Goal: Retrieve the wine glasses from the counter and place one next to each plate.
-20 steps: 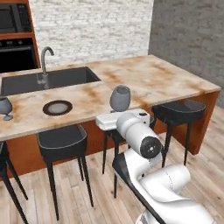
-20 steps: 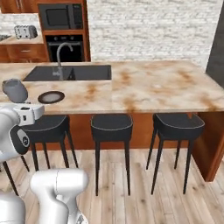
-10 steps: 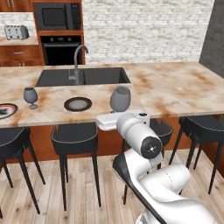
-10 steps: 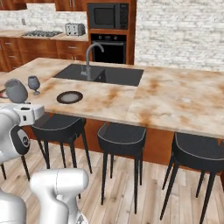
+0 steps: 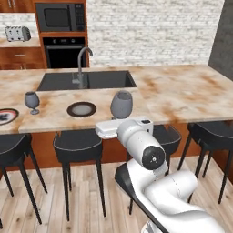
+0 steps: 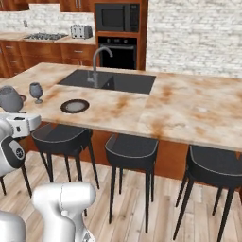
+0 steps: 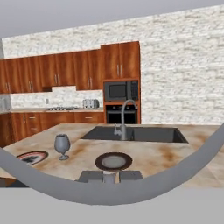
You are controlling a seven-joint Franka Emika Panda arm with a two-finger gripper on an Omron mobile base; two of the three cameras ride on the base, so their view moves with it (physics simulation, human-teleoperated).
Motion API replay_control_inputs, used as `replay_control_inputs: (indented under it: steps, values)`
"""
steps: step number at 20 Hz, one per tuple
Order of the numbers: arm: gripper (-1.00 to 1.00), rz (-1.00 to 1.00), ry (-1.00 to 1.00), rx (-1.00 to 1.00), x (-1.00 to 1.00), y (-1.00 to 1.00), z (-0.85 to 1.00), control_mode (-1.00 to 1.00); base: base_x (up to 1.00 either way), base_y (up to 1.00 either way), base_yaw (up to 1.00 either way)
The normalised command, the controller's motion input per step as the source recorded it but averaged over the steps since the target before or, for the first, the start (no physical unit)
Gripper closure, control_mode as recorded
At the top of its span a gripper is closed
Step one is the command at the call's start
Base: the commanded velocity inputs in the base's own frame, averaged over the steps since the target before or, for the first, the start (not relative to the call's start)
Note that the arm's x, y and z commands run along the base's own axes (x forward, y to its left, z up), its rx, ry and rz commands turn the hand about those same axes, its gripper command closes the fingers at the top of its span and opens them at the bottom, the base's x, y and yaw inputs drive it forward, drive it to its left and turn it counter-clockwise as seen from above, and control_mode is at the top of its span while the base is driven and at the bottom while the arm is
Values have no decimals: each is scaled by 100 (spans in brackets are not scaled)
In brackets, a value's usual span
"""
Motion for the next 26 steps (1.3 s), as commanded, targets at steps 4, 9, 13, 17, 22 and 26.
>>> replay_control_inputs:
  steps: [4,9,13,17,22,26]
  values:
    - [100,0,0,0,0,0,0,100,30,42,0]
    - [100,0,0,0,0,0,0,100,8,3,0]
    - [100,0,0,0,0,0,0,100,17,27,0]
    - [100,0,0,0,0,0,0,100,37,40,0]
    - [100,0,0,0,0,0,0,100,34,0,-1]
    - [100,0,0,0,0,0,0,100,27,0,0]
